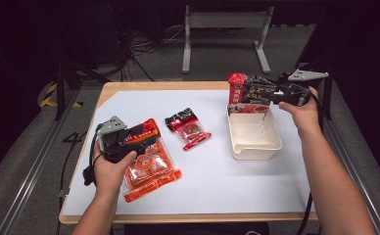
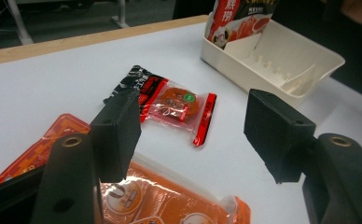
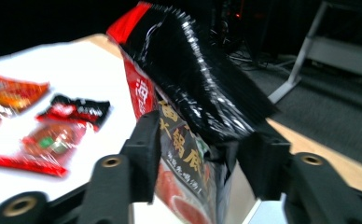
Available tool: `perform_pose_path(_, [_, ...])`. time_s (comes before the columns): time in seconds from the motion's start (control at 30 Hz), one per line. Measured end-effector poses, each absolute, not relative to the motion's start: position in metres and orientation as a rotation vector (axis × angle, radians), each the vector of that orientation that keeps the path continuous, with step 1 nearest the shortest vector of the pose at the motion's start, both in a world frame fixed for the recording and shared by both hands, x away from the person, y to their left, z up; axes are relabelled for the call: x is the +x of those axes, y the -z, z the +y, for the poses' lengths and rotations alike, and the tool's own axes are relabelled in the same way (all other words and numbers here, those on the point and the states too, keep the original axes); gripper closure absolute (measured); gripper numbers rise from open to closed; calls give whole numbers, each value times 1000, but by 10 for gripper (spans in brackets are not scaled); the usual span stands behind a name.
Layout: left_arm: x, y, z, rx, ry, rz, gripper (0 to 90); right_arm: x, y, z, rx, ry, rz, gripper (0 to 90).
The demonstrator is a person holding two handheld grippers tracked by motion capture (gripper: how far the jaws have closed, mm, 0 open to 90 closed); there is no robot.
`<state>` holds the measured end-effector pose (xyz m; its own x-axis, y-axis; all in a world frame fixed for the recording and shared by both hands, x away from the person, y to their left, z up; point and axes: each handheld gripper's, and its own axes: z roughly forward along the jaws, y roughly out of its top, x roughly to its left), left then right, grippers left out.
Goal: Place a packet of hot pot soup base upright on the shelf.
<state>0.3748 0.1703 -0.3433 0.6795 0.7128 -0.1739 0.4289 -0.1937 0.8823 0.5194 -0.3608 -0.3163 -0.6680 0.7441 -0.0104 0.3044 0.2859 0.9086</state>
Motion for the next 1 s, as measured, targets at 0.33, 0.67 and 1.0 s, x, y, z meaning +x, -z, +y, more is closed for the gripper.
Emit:
perform_pose_path(0.33, [382,346,171,1848,-326,894,370,484,302,-373,999,-1280,2037,447])
perform_pose_path(0.67, [384,348,178,1887,-324,904,309,443,298,-365,991,-1252,2043,436])
perform_pose_path(1.0, [388,351,186,1911,-313,903,151,413,299,-349,963,-1304,2074,391])
